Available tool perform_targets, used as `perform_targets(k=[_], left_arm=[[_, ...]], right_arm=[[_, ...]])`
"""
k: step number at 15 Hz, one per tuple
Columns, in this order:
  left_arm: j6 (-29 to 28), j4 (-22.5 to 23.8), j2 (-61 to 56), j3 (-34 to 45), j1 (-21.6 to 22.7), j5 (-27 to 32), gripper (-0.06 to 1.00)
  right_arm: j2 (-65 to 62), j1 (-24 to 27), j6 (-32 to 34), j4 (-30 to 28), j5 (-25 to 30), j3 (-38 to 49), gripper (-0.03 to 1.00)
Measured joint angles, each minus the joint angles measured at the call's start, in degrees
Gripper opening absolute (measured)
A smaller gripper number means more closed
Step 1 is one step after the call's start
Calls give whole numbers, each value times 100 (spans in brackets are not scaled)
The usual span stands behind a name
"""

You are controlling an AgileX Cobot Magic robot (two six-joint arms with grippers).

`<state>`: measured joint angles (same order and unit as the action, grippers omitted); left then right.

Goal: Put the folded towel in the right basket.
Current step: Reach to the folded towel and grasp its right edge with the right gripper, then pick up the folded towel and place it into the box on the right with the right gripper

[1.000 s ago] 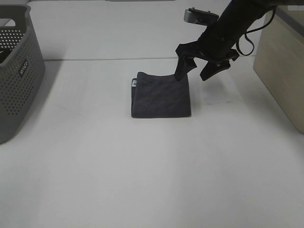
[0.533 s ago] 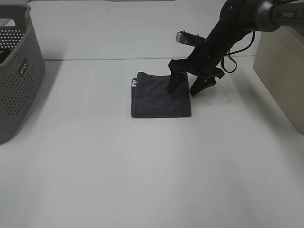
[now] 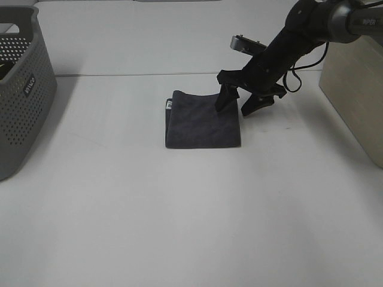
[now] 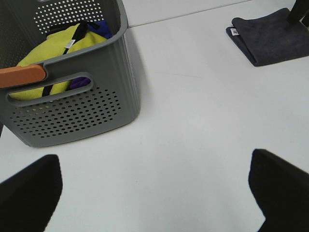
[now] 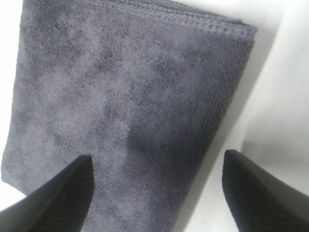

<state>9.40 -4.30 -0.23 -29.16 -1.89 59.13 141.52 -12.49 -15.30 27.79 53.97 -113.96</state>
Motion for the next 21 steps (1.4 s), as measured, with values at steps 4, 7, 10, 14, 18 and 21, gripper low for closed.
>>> perform_targets(k=[4, 7, 10, 14, 18, 21], left_arm=[[0, 0, 0, 0, 0, 0, 99], [0, 0, 0, 0, 0, 0, 99], [0, 0, 0, 0, 0, 0, 99], [0, 0, 0, 0, 0, 0, 99], [0, 0, 0, 0, 0, 0, 99], [0, 0, 0, 0, 0, 0, 99]], right_arm=[[52, 0, -6, -155, -52, -6, 69], [178, 0, -6, -109, -52, -17, 68], [298, 0, -338, 390, -46, -63, 57], [384, 0, -561, 647, -52, -63, 15], [350, 0, -579, 636, -52, -63, 4], [-424, 0, -596, 453, 29, -57, 4]])
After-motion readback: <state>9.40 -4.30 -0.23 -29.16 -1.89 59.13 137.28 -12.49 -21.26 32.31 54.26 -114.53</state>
